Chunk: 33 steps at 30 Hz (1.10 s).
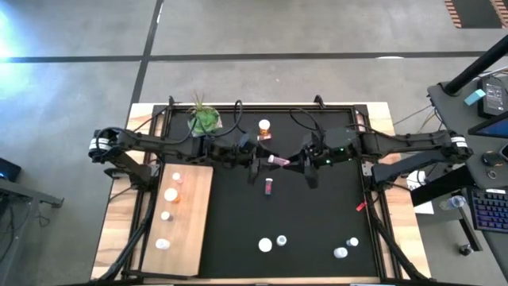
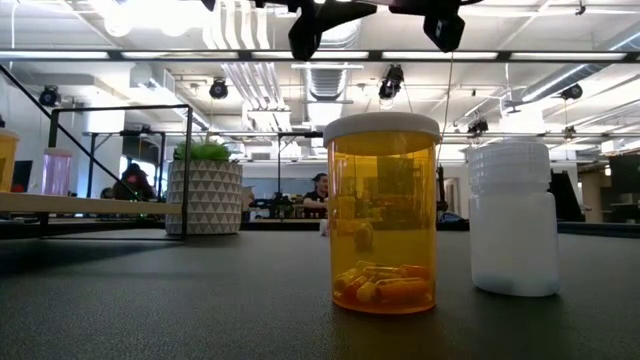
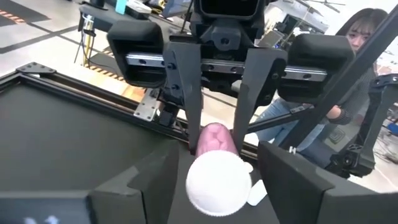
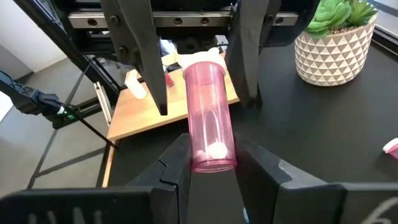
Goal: Pick and place medicine bottles onto shelf by color
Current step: Put the right pink pill bottle on the shelf aligned with the other pink pill bottle
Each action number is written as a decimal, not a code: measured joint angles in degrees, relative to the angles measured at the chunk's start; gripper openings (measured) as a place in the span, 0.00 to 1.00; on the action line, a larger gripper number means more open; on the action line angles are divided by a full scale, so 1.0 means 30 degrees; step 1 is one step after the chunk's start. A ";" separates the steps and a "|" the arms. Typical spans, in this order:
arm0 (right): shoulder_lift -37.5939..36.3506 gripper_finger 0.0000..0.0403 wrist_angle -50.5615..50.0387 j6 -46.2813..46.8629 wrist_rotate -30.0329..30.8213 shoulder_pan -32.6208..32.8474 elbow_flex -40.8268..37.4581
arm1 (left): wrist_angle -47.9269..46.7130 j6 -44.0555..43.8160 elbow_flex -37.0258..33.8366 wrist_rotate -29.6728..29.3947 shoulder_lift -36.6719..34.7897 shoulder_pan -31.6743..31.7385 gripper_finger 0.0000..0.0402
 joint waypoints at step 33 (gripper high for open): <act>-0.0486 0.40 -0.0774 -0.0197 -0.0627 -0.0007 0.0086 | -0.0105 0.0000 0.0000 0.0624 0.0036 0.0007 0.23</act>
